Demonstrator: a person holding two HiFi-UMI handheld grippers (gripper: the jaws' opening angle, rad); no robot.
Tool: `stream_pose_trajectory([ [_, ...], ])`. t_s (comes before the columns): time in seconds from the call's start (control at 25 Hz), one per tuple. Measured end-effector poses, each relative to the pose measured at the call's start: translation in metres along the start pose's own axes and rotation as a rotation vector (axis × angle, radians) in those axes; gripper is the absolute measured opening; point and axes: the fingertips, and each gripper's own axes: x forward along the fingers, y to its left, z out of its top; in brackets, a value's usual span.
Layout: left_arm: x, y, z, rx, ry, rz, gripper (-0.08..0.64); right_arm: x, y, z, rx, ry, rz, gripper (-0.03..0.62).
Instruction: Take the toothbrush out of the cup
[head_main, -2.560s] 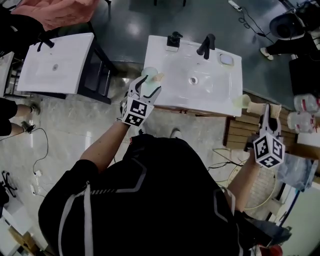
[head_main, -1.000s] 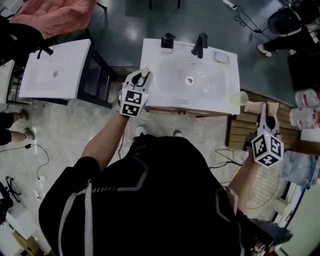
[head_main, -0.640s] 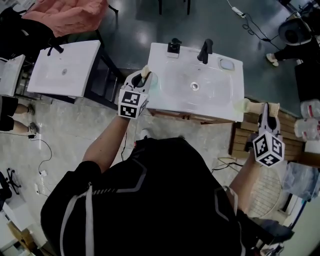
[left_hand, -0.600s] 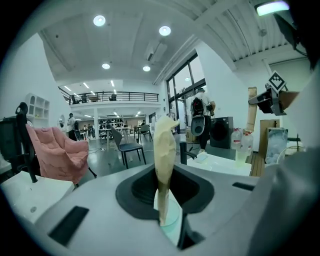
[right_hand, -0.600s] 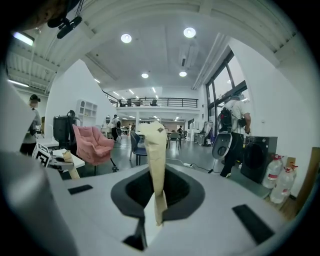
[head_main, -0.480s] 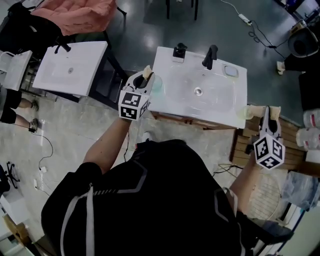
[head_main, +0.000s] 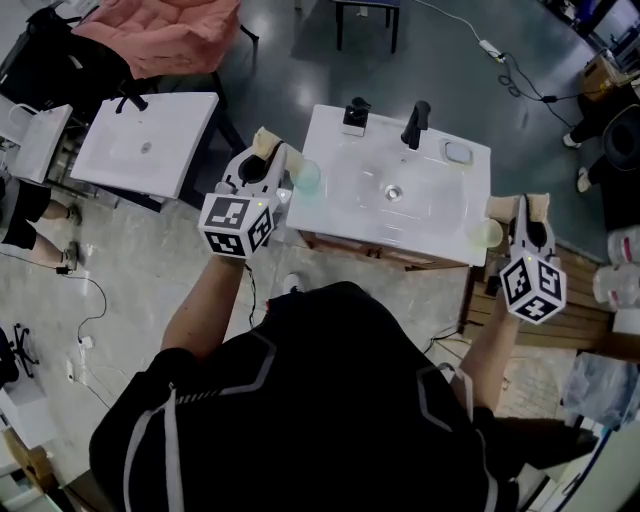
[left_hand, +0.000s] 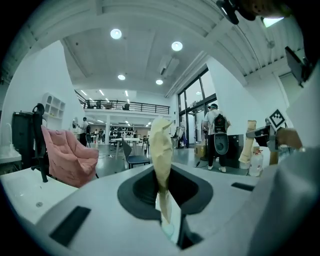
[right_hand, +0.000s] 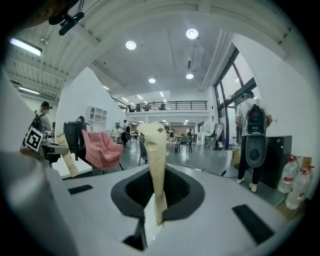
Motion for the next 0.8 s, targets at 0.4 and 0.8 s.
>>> stream_pose_trajectory([
  [0.4, -0.038, 0.011, 0.056, -0.047, -0.071, 0.069, 0.031, 0.011, 0.013, 0.019, 0.006, -0.023, 0.055, 0.023],
  [0.8, -0.039, 0.024, 0.081, 0.005, -0.076, 0.111, 0.031, 0.012, 0.025, 0.027, -0.005, -0.016, 0.095, 0.021],
])
